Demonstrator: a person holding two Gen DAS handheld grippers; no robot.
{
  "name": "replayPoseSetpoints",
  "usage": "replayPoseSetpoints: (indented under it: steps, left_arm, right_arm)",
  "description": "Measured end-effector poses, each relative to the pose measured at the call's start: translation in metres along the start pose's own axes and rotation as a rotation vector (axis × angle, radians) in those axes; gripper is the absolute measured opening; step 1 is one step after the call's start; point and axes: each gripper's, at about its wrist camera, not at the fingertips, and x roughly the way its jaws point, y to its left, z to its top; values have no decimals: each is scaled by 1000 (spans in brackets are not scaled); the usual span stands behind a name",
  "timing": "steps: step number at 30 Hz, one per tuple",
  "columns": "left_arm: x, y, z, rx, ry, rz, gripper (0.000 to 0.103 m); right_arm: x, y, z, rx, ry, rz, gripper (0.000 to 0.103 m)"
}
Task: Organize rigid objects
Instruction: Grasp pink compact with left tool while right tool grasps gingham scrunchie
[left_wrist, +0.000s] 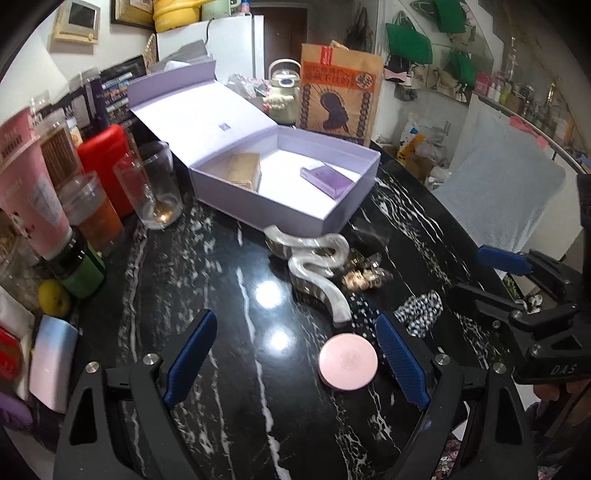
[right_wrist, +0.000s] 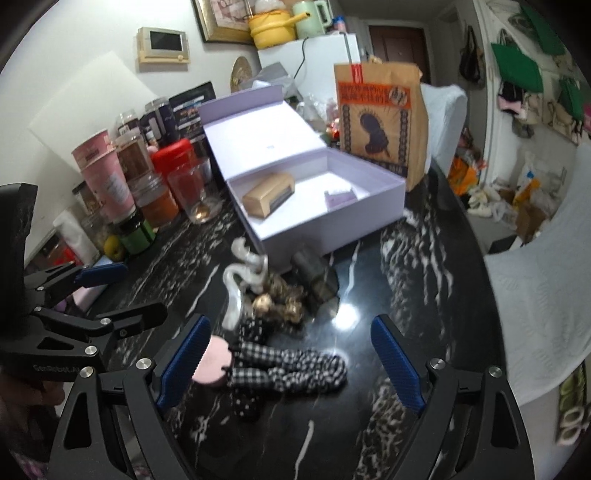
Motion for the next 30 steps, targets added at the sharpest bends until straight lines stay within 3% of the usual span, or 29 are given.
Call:
replayPoseSetpoints:
  steps: [5,11,25,30]
  left_arm:
    - [11,0,-14,-28,32,-38,89]
    - [22,-1,-30,-47,63,-60,89]
    - [40,-12,-45,63,83,-36,89]
    - [47,-12,-46,51,93,-83,89]
  right_arm:
    - [10,-6,-12,19,34,42,91]
    - [17,-6,-23,-19,45,58,103]
    - [54,-9,-36,-23,146,103,103]
    - [63,-11,-34,0,158,115,103]
